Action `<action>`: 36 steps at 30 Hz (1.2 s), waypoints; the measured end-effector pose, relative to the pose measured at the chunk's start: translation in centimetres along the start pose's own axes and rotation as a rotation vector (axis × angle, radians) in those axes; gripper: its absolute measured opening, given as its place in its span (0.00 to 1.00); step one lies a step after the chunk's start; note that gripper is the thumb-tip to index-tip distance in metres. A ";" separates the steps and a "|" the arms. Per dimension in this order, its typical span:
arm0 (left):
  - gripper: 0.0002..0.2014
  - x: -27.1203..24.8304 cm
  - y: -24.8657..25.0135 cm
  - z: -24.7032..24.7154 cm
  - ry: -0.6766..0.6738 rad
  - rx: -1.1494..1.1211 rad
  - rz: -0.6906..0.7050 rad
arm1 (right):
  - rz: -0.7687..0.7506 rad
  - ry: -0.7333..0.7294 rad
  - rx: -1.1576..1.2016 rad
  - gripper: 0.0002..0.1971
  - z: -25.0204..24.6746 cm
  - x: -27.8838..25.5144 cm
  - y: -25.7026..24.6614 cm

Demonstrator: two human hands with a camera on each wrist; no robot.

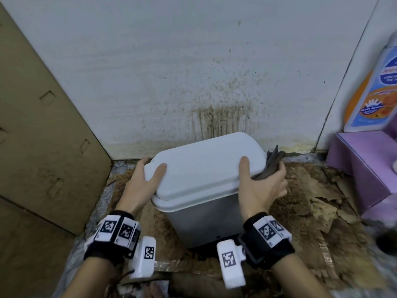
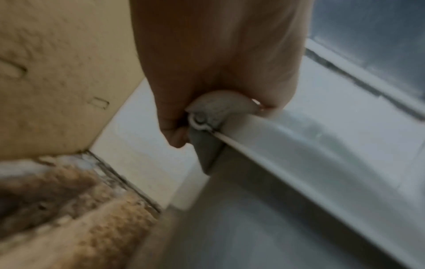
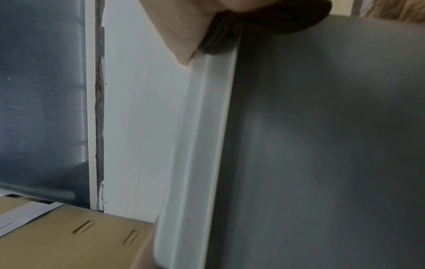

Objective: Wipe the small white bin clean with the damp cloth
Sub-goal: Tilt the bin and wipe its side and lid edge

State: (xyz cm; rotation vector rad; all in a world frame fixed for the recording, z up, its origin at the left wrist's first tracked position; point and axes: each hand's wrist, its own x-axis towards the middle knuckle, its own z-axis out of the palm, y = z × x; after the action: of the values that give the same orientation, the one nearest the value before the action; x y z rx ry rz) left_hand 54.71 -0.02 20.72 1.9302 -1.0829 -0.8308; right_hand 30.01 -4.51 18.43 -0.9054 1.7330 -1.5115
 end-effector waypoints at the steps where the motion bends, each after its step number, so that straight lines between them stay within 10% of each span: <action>1: 0.46 0.2 -0.2 0.0 -0.007 0.007 0.011 | 0.000 0.017 -0.004 0.44 0.0 -0.5 0.4; 14: 0.49 -1.5 -0.8 1.6 0.232 0.161 -0.091 | 0.008 -0.069 -0.025 0.41 -0.9 0.0 0.8; 25: 0.49 -2.9 -0.3 1.7 0.183 0.090 -0.070 | -0.011 -0.515 0.017 0.28 -3.5 6.7 -0.1; 36: 0.36 0.1 0.9 1.5 0.112 0.140 0.028 | -0.132 -0.247 -0.039 0.31 -3.7 4.0 1.8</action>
State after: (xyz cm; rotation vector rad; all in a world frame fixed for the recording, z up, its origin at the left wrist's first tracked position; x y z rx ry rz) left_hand 53.24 -0.90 20.72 2.0469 -1.1232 -0.6379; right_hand 24.65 -5.69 16.91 -1.1932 1.5542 -1.3859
